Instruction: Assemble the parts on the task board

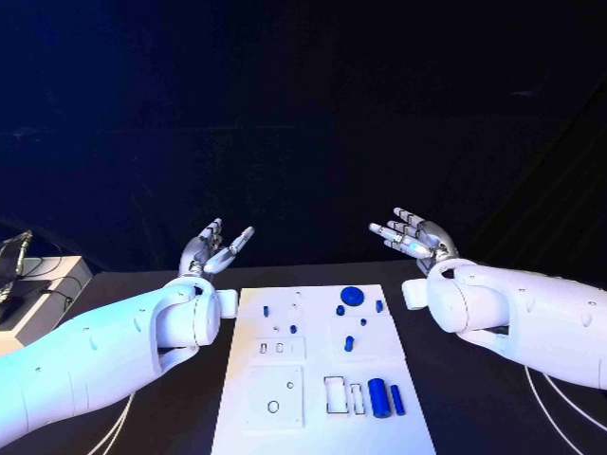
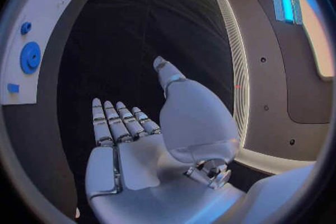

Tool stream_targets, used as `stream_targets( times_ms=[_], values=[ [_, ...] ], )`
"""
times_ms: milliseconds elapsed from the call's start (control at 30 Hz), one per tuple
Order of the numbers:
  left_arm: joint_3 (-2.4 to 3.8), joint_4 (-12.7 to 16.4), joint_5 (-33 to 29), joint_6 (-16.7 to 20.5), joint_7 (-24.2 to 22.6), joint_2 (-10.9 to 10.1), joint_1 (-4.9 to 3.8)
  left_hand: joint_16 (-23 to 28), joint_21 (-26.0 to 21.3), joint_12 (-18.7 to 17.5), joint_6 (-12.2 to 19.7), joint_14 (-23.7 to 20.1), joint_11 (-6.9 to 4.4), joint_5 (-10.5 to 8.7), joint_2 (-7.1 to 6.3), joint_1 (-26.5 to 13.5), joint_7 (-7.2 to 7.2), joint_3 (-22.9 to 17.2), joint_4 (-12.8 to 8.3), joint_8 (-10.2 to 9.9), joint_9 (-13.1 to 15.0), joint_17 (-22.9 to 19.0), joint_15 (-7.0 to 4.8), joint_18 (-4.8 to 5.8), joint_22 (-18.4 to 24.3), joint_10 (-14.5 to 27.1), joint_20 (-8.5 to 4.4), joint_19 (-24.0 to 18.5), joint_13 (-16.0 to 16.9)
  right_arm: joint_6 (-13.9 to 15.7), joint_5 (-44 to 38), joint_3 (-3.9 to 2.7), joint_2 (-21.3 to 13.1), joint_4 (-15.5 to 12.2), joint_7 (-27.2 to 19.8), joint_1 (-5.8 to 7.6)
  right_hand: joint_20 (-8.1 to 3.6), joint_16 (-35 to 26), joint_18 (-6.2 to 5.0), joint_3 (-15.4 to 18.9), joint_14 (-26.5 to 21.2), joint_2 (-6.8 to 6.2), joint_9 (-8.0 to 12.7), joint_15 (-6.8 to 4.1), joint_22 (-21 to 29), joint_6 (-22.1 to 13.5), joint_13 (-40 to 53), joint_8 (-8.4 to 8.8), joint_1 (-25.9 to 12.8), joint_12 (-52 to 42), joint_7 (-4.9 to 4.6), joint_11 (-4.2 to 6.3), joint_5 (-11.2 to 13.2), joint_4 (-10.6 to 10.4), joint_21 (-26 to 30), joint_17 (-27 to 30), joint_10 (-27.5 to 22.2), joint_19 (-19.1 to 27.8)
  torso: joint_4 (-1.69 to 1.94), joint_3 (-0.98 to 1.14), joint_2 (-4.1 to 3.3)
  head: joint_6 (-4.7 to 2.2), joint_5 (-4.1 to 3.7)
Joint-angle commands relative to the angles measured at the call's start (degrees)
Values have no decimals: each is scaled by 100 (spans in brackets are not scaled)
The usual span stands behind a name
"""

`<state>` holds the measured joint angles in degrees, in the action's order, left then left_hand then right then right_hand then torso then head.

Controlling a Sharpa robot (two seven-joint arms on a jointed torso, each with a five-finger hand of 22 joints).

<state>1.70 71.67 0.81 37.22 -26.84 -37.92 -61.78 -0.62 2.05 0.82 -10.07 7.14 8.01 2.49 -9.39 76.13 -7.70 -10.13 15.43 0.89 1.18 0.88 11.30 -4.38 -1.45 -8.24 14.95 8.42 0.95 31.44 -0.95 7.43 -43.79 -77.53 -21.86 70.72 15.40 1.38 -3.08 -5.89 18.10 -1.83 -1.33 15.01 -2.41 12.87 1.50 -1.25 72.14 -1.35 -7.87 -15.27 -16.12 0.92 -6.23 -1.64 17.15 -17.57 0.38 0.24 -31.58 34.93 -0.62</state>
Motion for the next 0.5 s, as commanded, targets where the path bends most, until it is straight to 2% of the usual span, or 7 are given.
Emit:
stream_targets(
  times_ms=[33,233,267,333,400,433,500],
  values=[
    [17,-147,166,-537,85,69,-25,-42,52,33,-205,78,145,41,69,292,-152,-49,30,51,21,16,94,-95,-13,-149,118,31,19,-963,-231,66,24,142,428,105,-50,102,-332,108,1289,162,-45,-114,-162,652,53,-53,559,-63,-773,63,5,370,-605,-69,857,-1553,1,0,0,0,0],
    [22,-200,173,-570,93,90,-31,-165,368,92,-815,1008,398,29,311,204,-346,-24,-212,121,68,87,339,-149,-148,-843,166,790,65,-1152,-261,134,34,257,523,203,-243,206,-474,189,3081,276,-111,-372,-204,1848,117,-135,769,-143,-583,299,36,592,-955,-145,2415,-2663,1,0,0,0,0],
    [15,-84,393,-1035,111,-89,-2,-209,516,138,-1092,1337,491,57,380,171,-409,-2,-271,165,92,112,311,-169,-211,-1205,167,1154,92,-1216,-2154,136,-103,371,342,197,-315,205,-480,175,3664,290,-124,-449,-201,2256,138,-143,803,-149,-517,372,22,643,-996,-164,2939,-2855,-22,-10,-46,130,38],
    [13,-33,542,-1187,204,-159,7,-436,1151,239,-1823,2707,533,50,495,122,-477,74,-437,276,143,219,147,-361,-473,-2218,95,2679,161,-1151,-2743,136,-113,375,354,186,-468,244,-493,-30,4224,317,-160,-608,-216,3101,177,-196,930,-183,-390,524,-235,815,-1085,-175,3970,-3162,-23,-8,-58,149,47],
    [12,28,717,-1335,292,-228,18,-755,1425,460,-2512,4397,379,55,576,94,-472,144,-573,377,182,345,-51,-512,-564,-3868,27,3295,234,-1091,-3195,136,-119,373,381,179,-604,285,-504,-191,4594,313,-193,-743,-252,3668,174,-225,882,-204,-349,609,-228,871,-1192,-196,4288,-3406,-24,-7,-77,169,46],
    [11,101,873,-1486,380,-298,36,-726,1563,421,-3101,4851,240,40,684,31,-408,237,-700,398,178,324,-186,-576,-585,-4737,-51,3655,218,-1050,-3458,136,-123,369,408,176,-720,321,-501,-306,4895,286,-209,-857,-307,4061,179,-240,870,-210,-312,683,-179,931,-1318,-208,4509,-3603,-27,-8,-83,182,38],
    [12,186,1015,-1657,460,-368,61,-761,1715,367,-3841,5294,139,56,744,72,-337,277,-842,470,229,357,-311,-638,-622,-5101,-155,4017,249,-933,-4068,136,-134,346,499,168,-891,458,-518,-409,5356,314,-246,-1056,-444,4619,190,-306,961,-246,-286,797,69,1023,-1590,-258,4830,-3919,-23,-9,-107,206,18]
  ],
)
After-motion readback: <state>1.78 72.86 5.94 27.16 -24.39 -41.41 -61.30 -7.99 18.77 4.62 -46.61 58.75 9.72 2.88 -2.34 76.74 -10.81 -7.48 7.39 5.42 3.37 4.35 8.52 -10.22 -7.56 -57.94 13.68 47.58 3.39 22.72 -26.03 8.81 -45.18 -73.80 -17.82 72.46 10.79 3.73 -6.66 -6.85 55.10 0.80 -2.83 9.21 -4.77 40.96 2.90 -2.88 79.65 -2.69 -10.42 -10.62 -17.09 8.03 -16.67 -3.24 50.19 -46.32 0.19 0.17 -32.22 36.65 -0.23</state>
